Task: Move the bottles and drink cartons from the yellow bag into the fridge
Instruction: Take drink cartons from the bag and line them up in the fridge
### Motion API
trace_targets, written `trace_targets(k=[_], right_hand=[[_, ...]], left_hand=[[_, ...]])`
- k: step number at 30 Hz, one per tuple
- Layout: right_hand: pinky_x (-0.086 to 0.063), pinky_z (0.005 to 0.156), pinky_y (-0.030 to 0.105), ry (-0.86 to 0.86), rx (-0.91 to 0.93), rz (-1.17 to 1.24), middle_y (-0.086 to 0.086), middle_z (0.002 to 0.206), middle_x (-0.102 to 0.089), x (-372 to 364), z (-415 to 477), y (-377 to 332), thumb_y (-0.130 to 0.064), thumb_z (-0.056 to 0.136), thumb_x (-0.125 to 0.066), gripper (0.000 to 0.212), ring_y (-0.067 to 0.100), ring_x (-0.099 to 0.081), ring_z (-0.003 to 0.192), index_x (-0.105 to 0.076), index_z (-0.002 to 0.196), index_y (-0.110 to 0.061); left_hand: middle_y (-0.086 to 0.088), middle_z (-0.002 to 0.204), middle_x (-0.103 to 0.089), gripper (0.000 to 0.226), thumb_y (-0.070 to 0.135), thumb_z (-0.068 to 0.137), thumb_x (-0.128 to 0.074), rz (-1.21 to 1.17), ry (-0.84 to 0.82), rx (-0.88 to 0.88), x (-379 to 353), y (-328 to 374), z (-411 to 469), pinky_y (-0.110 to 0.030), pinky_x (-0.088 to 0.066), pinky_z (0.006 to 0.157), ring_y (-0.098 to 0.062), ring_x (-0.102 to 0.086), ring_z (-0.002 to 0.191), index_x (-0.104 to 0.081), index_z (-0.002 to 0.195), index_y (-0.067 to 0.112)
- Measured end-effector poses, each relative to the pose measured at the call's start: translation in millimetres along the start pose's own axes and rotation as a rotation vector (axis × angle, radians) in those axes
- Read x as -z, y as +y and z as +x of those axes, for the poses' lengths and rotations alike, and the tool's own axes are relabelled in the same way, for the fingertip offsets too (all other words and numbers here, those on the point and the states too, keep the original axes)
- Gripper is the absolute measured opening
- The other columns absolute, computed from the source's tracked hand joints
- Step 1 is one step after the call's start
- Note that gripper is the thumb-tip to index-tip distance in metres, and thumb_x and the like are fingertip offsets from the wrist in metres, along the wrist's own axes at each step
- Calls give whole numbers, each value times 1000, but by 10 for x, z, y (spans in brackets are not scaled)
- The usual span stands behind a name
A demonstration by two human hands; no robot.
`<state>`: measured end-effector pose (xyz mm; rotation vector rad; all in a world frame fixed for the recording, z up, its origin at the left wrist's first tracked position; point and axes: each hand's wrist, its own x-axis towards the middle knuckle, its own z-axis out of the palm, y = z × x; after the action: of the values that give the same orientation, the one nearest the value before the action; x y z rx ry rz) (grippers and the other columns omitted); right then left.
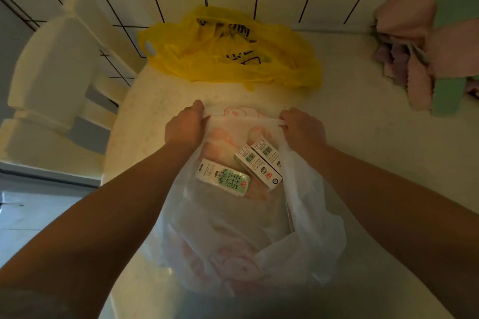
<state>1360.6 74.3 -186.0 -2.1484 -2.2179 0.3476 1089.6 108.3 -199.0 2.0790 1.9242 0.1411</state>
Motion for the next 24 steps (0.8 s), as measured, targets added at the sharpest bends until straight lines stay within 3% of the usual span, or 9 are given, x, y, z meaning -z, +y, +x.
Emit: trace_targets(k=[4, 7, 9, 12, 14, 17, 20, 22, 24], right_hand=[[-46, 68, 32, -114, 4, -33, 1, 98, -60, -142, 74, 3, -26, 99, -54, 11, 26, -64, 85, -60, 103, -18], [-50, 70, 35, -246, -57, 60, 3, 97, -63, -197, 24, 38, -23, 97, -52, 12, 25, -63, 85, -61, 104, -18], [-53, 79, 38, -299, -122, 284, 6, 107, -66, -157, -22, 60, -20, 96, -53, 25, 23, -63, 89, -57, 121, -19], [-44, 99, 38, -363, -216, 535, 5, 131, -53, 9, -120, 64, -25, 93, -62, 62, 25, -54, 116, -34, 148, -24], [-34, 110, 48, -259, -167, 390, 6, 147, -42, 97, -198, 55, -33, 90, -66, 74, 30, -42, 133, -27, 152, -25], [-28, 109, 49, 66, 33, 193, 4, 148, -43, 231, -427, -61, -37, 86, -68, 64, 28, -36, 137, -43, 143, -23], [-33, 95, 37, 225, 261, 188, 2, 128, -59, 269, -626, -293, -27, 85, -69, 39, 25, -51, 120, -61, 121, -19], [-37, 89, 34, 94, 291, 213, 2, 121, -62, 213, -675, -479, -23, 88, -67, 31, 25, -56, 108, -62, 118, -18], [-42, 89, 38, -50, 243, 153, 3, 124, -58, 84, -664, -631, -31, 93, -59, 35, 26, -54, 109, -57, 125, -18]], left_hand=[[-14, 107, -62, 31, 30, 97, -51, 78, -29, -4, -124, -157, 42, -40, -45, 63, -38, -64, 88, -49, 123, 12], [-16, 116, -60, 39, 31, 96, -54, 7, -59, 11, -221, -212, -18, -42, -47, 69, -39, -62, 95, -47, 130, 12], [-17, 126, -55, 47, 32, 94, -58, -38, -49, 3, -222, -205, -79, -47, -49, 81, -40, -57, 107, -45, 135, 14], [-12, 143, -44, 61, 29, 85, -63, -31, 105, -16, -96, -113, -258, -52, -35, 101, -38, -37, 130, -42, 142, 18], [-10, 148, -38, 66, 26, 80, -63, -67, 213, -80, 25, -40, -424, -53, -29, 106, -37, -28, 138, -42, 142, 18], [-10, 142, -46, 52, 23, 79, -61, -131, 263, -259, 146, 20, -666, -51, -35, 102, -35, -35, 134, -55, 130, 15], [-10, 132, -55, 45, 27, 80, -53, -193, 139, -373, 168, 35, -876, -49, -45, 95, -33, -46, 123, -61, 123, 13], [-6, 141, -49, 52, 30, 83, -58, -160, -42, -309, 145, 49, -998, -49, -41, 102, -30, -39, 130, -54, 133, 17], [0, 151, -37, 63, 32, 86, -63, -108, -206, -200, 88, 54, -1080, -47, -33, 110, -26, -27, 140, -41, 144, 23]])
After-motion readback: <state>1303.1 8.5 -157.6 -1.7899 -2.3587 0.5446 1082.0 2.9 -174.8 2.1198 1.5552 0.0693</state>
